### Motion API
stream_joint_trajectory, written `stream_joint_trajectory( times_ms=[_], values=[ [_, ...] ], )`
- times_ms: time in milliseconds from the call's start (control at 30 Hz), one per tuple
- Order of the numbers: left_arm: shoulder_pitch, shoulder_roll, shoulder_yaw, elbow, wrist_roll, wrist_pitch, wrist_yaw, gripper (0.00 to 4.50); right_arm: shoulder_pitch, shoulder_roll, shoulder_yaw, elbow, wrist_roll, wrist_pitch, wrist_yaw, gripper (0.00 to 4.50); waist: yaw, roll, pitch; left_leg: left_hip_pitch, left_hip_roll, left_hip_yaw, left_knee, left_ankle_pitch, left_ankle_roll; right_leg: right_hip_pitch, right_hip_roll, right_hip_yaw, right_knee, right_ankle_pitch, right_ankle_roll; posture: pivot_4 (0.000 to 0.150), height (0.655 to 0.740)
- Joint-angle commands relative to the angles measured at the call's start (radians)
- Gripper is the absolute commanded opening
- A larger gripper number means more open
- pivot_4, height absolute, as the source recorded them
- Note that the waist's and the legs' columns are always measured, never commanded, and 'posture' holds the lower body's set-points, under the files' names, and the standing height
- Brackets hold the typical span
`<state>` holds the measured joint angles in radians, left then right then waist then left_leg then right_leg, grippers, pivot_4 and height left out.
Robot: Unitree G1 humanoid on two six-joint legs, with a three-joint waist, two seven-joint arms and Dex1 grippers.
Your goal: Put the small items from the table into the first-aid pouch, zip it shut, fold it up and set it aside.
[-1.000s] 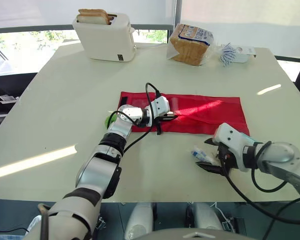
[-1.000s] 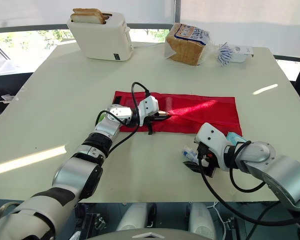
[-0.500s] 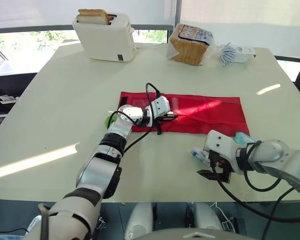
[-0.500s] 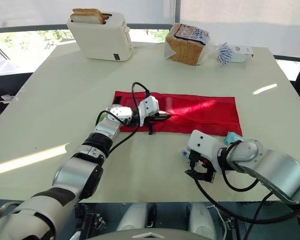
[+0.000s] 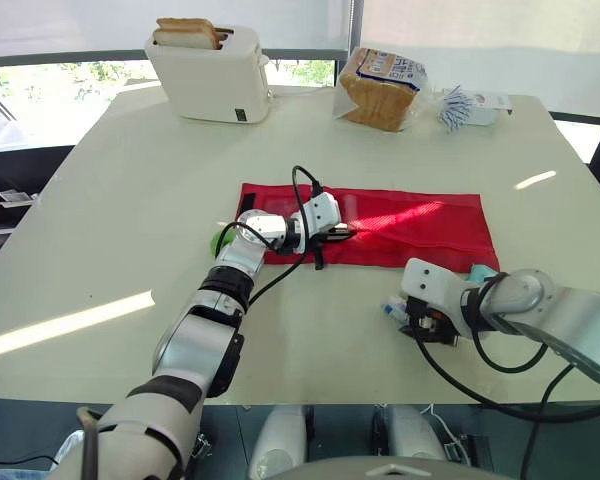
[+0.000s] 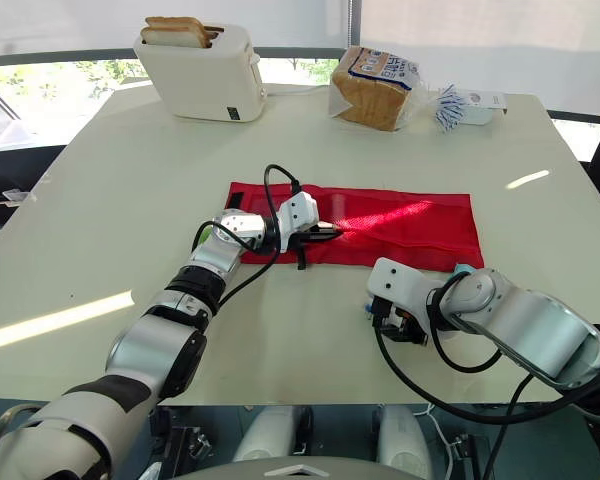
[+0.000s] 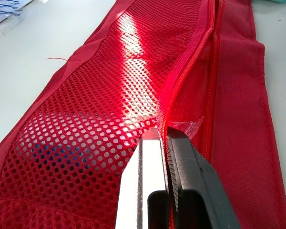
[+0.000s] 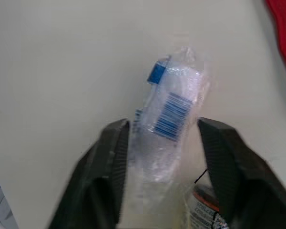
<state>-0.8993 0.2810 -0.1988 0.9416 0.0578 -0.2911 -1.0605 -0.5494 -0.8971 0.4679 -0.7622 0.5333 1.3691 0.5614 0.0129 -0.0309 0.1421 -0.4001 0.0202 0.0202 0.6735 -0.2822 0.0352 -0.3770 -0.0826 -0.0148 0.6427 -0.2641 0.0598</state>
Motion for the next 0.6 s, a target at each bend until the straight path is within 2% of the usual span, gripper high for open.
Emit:
stream_joint_trajectory(
  times_ms=[33, 67, 167, 367, 467, 600],
  values=[
    [-0.013, -0.002, -0.002, -0.010, 0.005, -0.010, 0.004, 0.00, -0.021, 0.005, -0.005, -0.003, -0.020, -0.017, 0.003, 0.37, -0.001, 0.000, 0.000, 0.000, 0.000, 0.000, 0.000, 0.000, 0.000, 0.000, 0.000, 0.000, 0.000, 0.000, 0.000, 0.150, 0.7400],
    [-0.012, -0.002, -0.002, -0.010, 0.005, -0.011, 0.004, 0.00, -0.023, 0.031, -0.030, 0.000, -0.014, -0.015, -0.004, 0.11, 0.000, 0.000, 0.000, 0.000, 0.000, 0.000, 0.000, 0.000, 0.000, 0.000, 0.000, 0.000, 0.000, 0.000, 0.000, 0.150, 0.7400],
    [-0.010, -0.002, -0.002, -0.011, 0.004, -0.011, 0.003, 0.00, -0.024, 0.093, -0.099, 0.003, 0.003, -0.010, -0.014, 0.11, -0.001, 0.000, 0.000, 0.000, 0.000, 0.000, 0.000, 0.000, 0.000, 0.000, 0.000, 0.000, 0.000, 0.000, 0.000, 0.150, 0.7400],
    [-0.010, -0.003, -0.001, -0.012, 0.002, -0.010, 0.003, 0.00, 0.019, 0.242, -0.344, 0.019, 0.087, 0.061, -0.022, 0.11, 0.001, 0.000, 0.000, 0.000, 0.000, 0.000, 0.000, 0.000, 0.000, 0.000, 0.000, 0.000, 0.000, 0.000, 0.000, 0.150, 0.7400],
    [-0.009, -0.006, -0.001, -0.013, 0.001, -0.009, 0.004, 0.00, 0.034, 0.358, -0.469, 0.071, 0.111, 0.103, -0.060, 0.11, -0.001, 0.000, 0.000, 0.000, 0.000, 0.000, 0.000, 0.000, 0.000, 0.000, 0.000, 0.000, 0.000, 0.000, 0.000, 0.150, 0.7400],
    [-0.007, -0.015, 0.004, -0.017, -0.007, -0.006, 0.006, 0.00, 0.063, 0.488, -0.545, 0.215, 0.071, 0.082, -0.142, 0.11, 0.001, 0.000, 0.000, 0.000, 0.000, 0.000, 0.000, 0.000, 0.000, 0.000, 0.000, 0.000, 0.001, 0.000, 0.000, 0.150, 0.7400]
  ],
)
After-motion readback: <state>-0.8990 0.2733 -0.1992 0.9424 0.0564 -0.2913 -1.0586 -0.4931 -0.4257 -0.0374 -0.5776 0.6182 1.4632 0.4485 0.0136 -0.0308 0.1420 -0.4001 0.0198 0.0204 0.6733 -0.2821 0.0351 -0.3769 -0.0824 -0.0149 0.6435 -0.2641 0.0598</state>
